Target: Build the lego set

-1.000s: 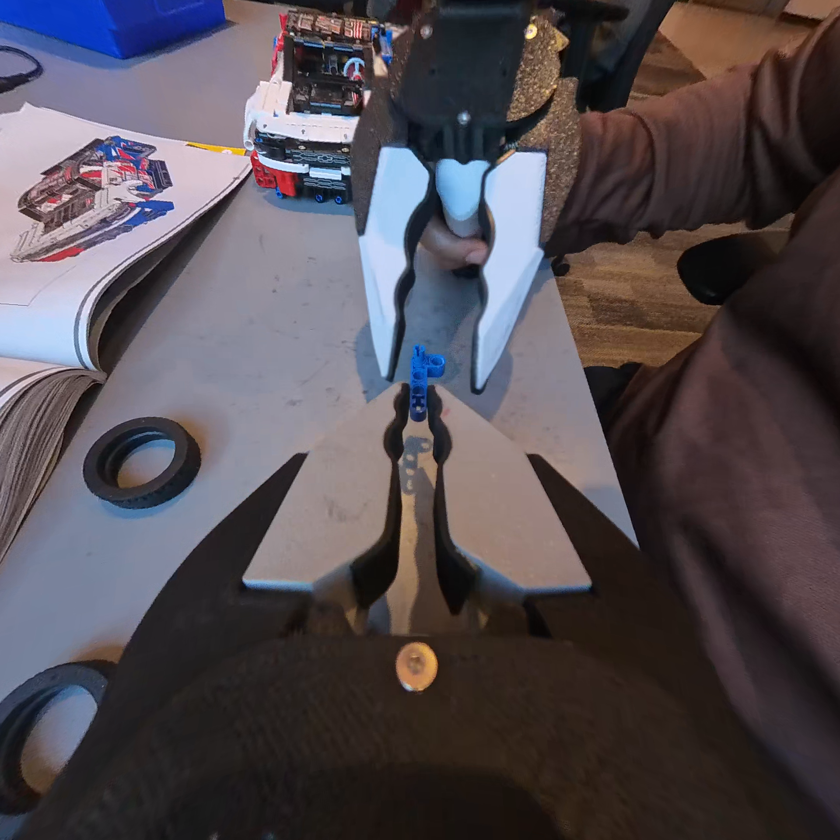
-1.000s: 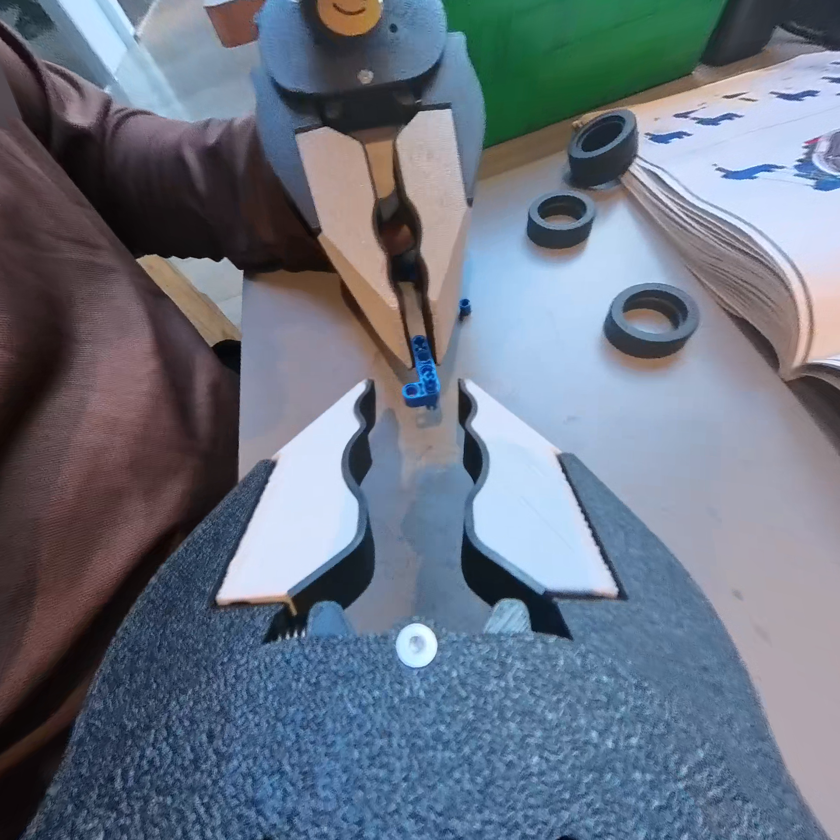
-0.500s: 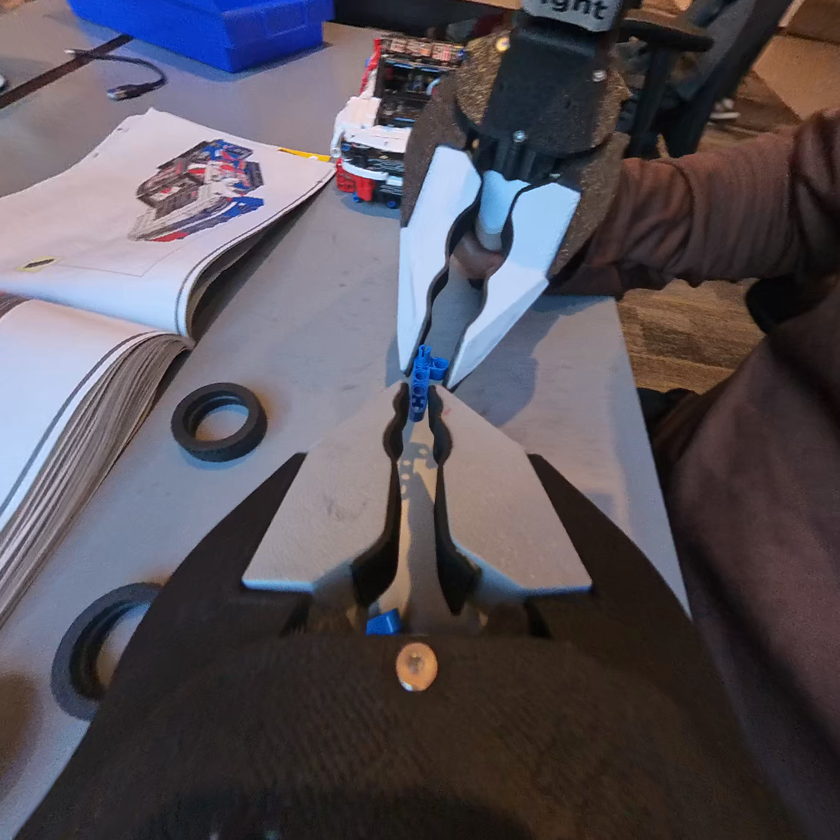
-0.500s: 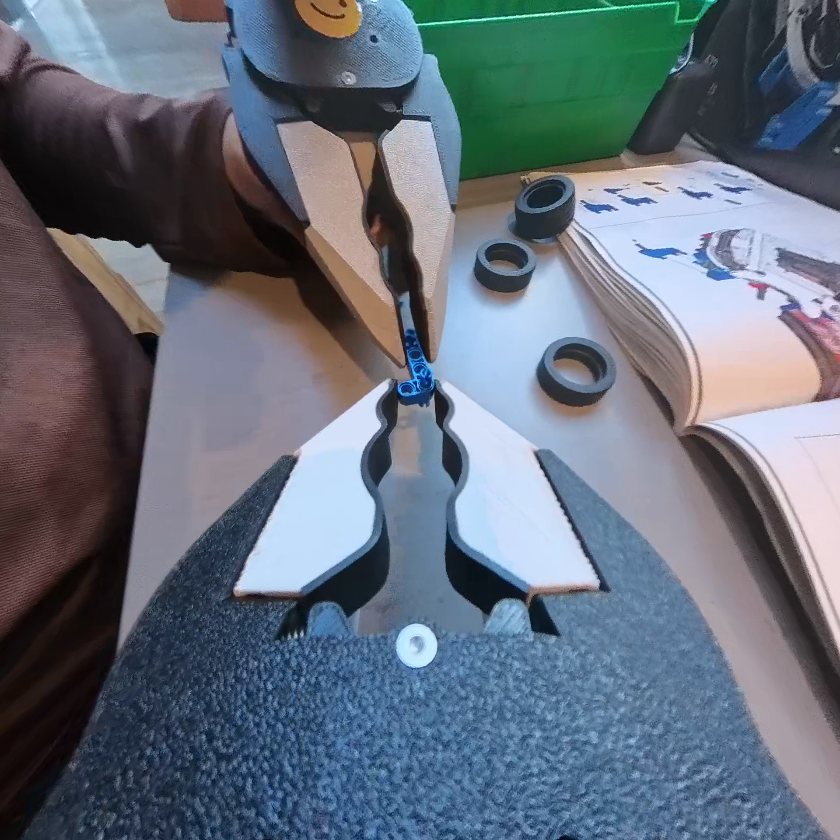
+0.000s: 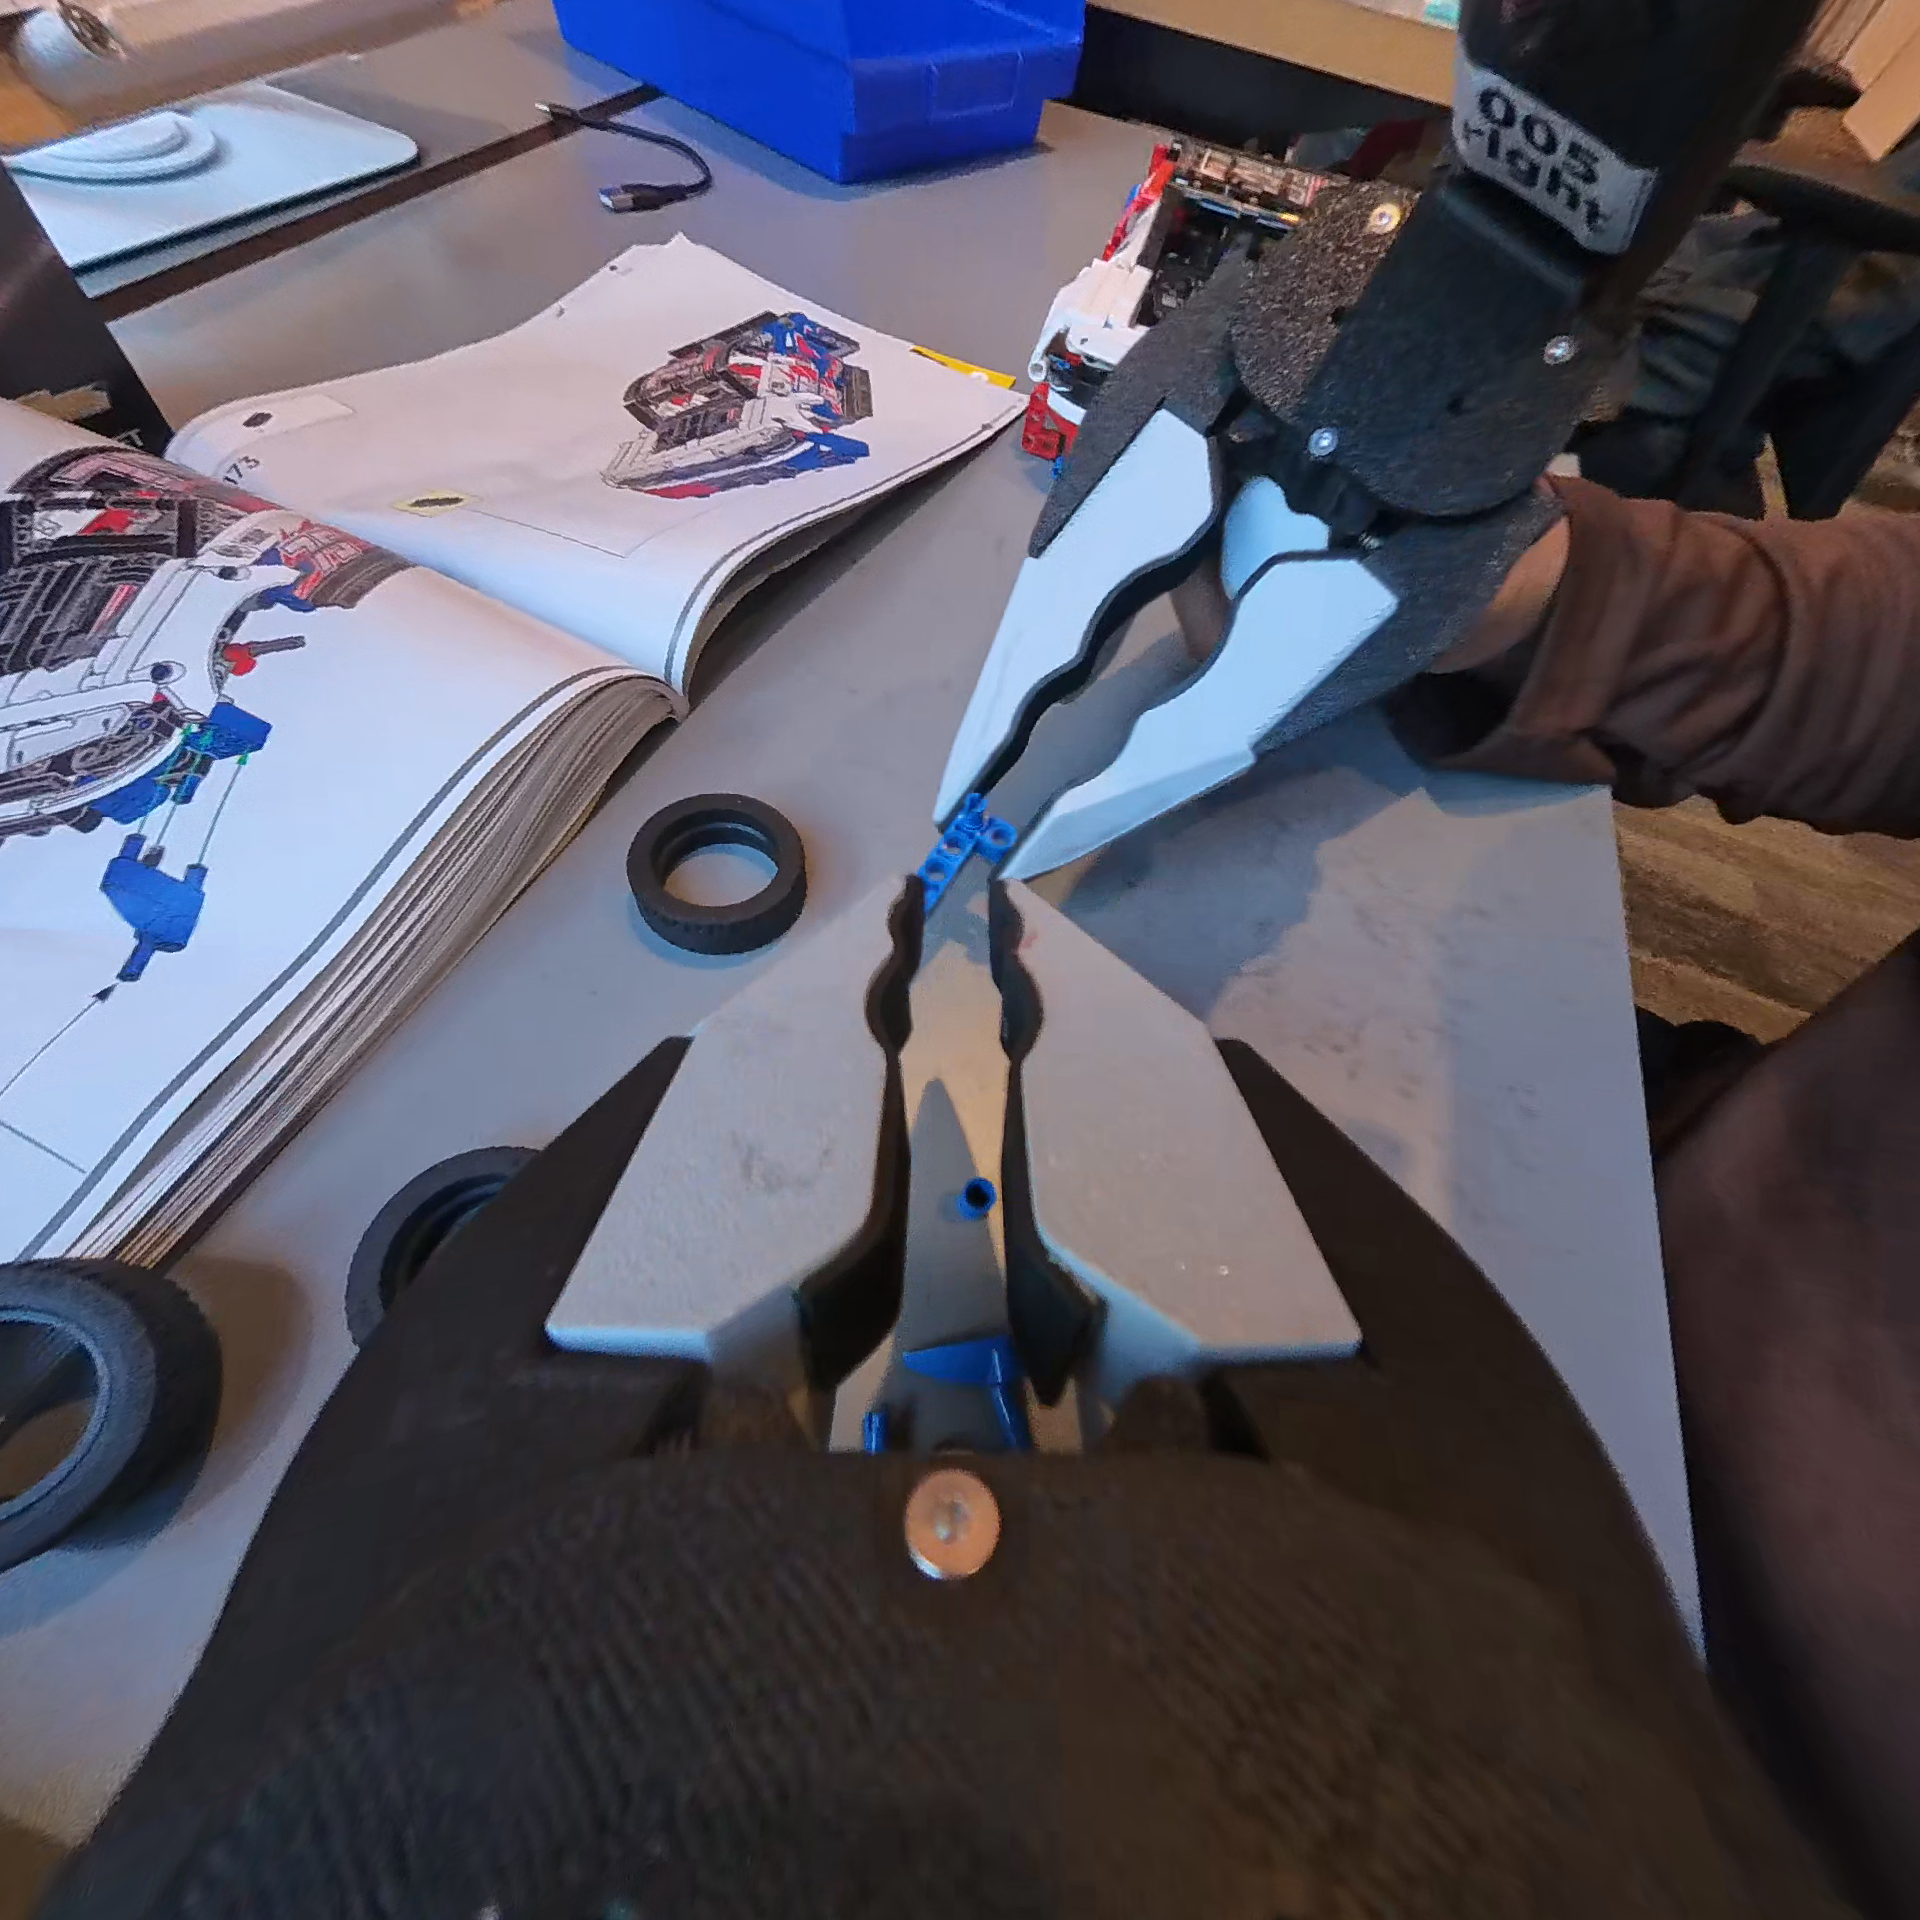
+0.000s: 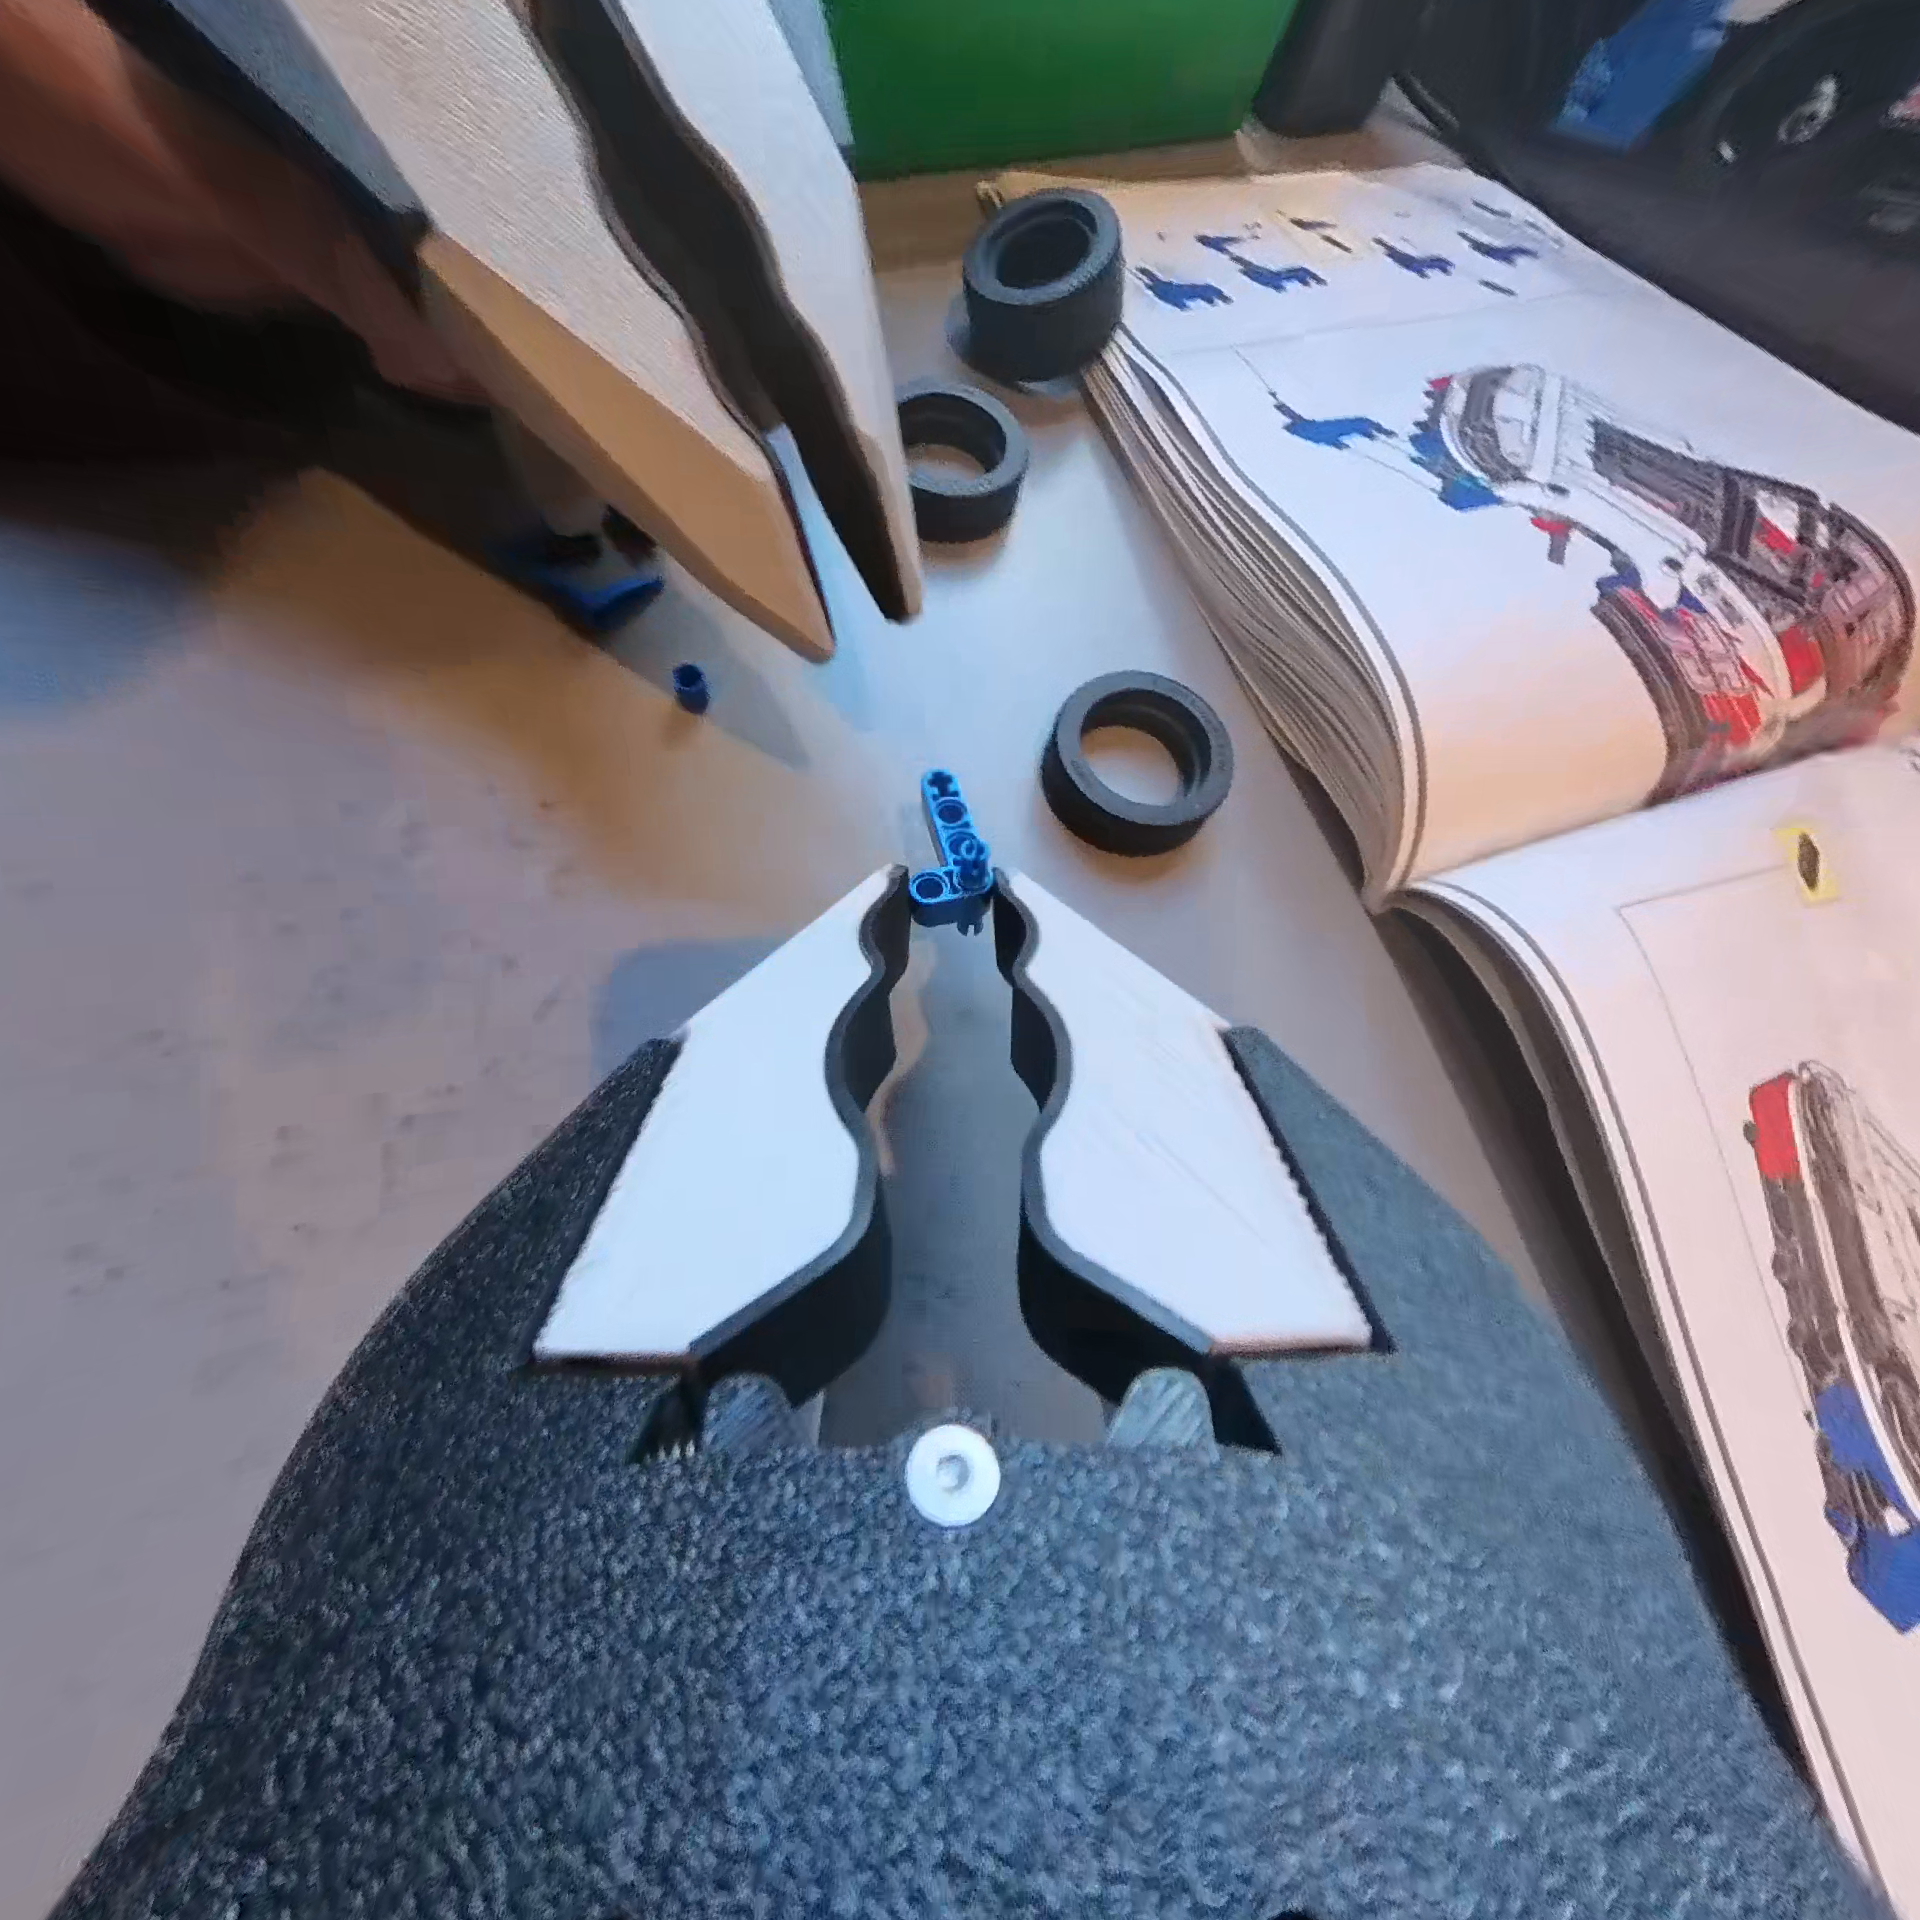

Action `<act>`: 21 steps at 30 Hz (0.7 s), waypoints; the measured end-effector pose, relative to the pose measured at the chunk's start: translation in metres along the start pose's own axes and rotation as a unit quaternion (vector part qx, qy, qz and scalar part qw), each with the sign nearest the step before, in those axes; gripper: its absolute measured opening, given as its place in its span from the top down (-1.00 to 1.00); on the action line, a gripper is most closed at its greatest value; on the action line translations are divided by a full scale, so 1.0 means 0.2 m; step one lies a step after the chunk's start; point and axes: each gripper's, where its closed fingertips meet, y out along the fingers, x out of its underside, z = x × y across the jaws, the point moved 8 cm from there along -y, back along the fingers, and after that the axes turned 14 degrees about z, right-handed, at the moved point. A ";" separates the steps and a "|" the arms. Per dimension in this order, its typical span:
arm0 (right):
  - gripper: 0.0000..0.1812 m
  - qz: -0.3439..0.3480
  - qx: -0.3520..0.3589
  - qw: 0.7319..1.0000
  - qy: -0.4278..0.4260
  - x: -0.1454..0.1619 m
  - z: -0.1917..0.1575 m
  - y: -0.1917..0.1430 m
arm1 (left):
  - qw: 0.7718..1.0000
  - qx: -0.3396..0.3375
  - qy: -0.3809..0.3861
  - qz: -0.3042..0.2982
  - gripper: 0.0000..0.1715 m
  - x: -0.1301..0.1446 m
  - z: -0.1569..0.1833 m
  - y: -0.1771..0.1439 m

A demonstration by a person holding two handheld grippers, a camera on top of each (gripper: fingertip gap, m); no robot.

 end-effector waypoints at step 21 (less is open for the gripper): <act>0.78 -0.051 0.001 0.998 0.030 0.05 0.01 0.00 | 0.986 -0.141 -0.047 0.074 0.85 -0.07 0.00 -0.27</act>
